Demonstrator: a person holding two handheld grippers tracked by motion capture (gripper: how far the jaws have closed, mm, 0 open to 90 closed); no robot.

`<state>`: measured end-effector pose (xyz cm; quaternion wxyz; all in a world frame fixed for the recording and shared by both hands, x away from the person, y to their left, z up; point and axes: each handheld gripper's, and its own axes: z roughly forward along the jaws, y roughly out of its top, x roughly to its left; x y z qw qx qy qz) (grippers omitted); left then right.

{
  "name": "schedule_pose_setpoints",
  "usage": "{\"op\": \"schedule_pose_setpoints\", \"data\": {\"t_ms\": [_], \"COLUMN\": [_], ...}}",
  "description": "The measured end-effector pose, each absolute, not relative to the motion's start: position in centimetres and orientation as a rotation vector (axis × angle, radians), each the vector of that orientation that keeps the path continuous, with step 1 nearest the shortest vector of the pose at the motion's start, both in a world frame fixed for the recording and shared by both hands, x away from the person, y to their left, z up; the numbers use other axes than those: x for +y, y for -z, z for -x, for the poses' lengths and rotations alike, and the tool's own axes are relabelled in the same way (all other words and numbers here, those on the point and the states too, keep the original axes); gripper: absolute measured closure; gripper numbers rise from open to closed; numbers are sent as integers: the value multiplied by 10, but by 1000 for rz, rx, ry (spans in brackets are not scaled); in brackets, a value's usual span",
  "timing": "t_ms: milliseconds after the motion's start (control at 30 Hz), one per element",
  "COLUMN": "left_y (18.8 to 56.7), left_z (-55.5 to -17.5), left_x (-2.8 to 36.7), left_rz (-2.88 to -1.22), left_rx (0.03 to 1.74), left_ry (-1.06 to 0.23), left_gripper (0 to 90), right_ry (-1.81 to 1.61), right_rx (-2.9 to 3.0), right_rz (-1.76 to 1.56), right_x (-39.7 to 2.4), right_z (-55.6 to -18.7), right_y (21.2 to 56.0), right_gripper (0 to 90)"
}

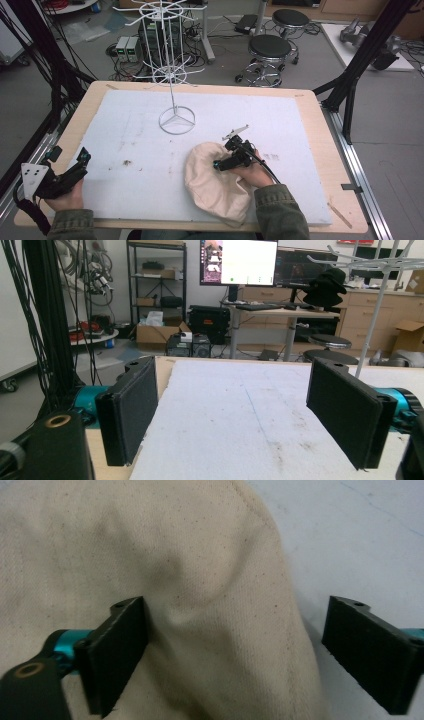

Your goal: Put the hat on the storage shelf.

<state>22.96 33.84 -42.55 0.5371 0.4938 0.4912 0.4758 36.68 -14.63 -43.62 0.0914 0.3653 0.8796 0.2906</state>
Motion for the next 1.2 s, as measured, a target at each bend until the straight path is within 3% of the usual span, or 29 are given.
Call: {"op": "schedule_pose_setpoints", "data": {"t_ms": [133, 500, 533, 633, 1200], "left_y": [426, 427, 427, 427, 427], "left_z": [-230, -231, -231, -231, -230], "left_x": [338, 338, 338, 338, 340], "left_rz": [-1175, -1180, -1182, -1181, -1174], "left_rx": [1169, 1171, 1171, 1174, 1172], "left_ry": [-1130, -1121, -1120, -1120, -1121], "left_gripper": [210, 212, 212, 212, 213], "right_ry": [-859, -816, -905, -923, -888], "right_rx": [2626, 2636, 2592, 2566, 2518], "right_rz": [-1036, -1079, -1089, -1118, -1059], "right_x": [-149, -161, -168, -170, -164], "right_z": [-362, -359, -356, -355, -347], "right_y": [431, 427, 431, 432, 426], "right_gripper": [368, 568, 652, 728, 791]}}
